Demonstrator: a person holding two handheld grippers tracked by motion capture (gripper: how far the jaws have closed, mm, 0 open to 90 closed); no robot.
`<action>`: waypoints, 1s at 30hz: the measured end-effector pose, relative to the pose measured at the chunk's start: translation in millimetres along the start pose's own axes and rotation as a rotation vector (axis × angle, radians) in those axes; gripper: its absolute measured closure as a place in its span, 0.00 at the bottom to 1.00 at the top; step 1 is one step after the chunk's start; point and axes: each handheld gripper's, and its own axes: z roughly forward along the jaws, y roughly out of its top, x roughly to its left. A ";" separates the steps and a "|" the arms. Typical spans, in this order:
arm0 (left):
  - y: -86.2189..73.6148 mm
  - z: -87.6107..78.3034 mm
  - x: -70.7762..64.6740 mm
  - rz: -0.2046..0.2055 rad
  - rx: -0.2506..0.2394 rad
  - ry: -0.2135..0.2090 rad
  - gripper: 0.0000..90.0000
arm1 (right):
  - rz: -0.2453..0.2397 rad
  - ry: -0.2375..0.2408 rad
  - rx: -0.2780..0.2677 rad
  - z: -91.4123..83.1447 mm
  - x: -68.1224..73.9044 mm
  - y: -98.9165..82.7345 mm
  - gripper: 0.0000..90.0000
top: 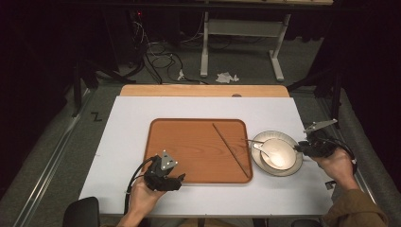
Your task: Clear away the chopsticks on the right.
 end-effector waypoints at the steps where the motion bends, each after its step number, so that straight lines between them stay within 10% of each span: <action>1: -0.2 0.2 0.0 0.000 0.001 -0.001 0.35 | -0.001 0.004 0.006 1.4 -0.1 -0.4 0.81; 30: -0.6 2.2 -1.6 0.005 0.008 -0.006 0.35 | -0.070 0.000 0.071 13.6 0.1 8.2 0.86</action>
